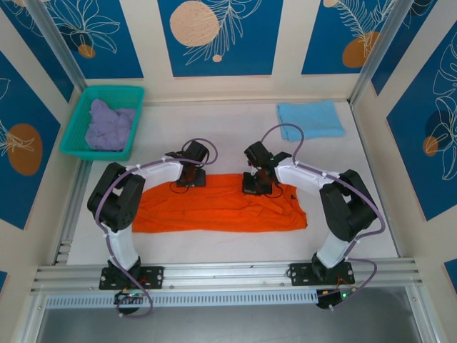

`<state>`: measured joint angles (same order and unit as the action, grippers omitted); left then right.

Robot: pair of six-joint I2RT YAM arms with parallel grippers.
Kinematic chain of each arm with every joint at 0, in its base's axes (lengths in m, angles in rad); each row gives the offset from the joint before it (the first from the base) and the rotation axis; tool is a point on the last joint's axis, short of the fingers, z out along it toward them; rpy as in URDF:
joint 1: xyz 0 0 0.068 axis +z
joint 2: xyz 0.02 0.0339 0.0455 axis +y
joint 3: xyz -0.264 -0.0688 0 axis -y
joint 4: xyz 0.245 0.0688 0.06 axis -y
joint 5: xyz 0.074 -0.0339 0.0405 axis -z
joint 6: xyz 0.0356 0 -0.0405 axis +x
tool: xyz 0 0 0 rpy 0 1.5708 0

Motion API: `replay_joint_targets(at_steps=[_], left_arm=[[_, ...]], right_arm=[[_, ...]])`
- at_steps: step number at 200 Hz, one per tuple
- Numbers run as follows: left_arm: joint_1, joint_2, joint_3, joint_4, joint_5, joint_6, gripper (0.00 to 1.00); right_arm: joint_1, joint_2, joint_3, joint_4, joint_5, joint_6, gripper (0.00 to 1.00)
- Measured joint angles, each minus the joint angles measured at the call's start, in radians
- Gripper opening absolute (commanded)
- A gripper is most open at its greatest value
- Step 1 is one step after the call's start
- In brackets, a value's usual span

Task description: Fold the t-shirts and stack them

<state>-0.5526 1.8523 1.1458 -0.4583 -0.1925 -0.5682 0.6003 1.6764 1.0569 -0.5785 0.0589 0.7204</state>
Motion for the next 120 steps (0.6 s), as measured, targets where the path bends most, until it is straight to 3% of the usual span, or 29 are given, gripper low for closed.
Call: replay_joint_targets(at_steps=[18,41,79,102,120], left_arm=[[0.000,0.002,0.002,0.000,-0.004,0.000,0.57],[0.000,0.002,0.004,-0.003,-0.008,0.002,0.58],[0.000,0.003,0.007,-0.007,-0.023,0.003,0.58],[0.000,0.003,0.007,-0.006,-0.026,0.003,0.58],[0.000,0.003,0.007,-0.006,-0.026,0.003,0.57]], right_arm=[[0.047,-0.033,-0.064,0.000,0.008,0.085,0.45],[0.140,-0.093,-0.152,0.003,0.020,0.221,0.54],[0.209,-0.247,-0.257,0.039,0.011,0.355,0.57],[0.150,-0.360,-0.261,0.035,0.044,0.352,0.56],[0.042,-0.414,-0.251,0.033,0.067,0.304,0.45]])
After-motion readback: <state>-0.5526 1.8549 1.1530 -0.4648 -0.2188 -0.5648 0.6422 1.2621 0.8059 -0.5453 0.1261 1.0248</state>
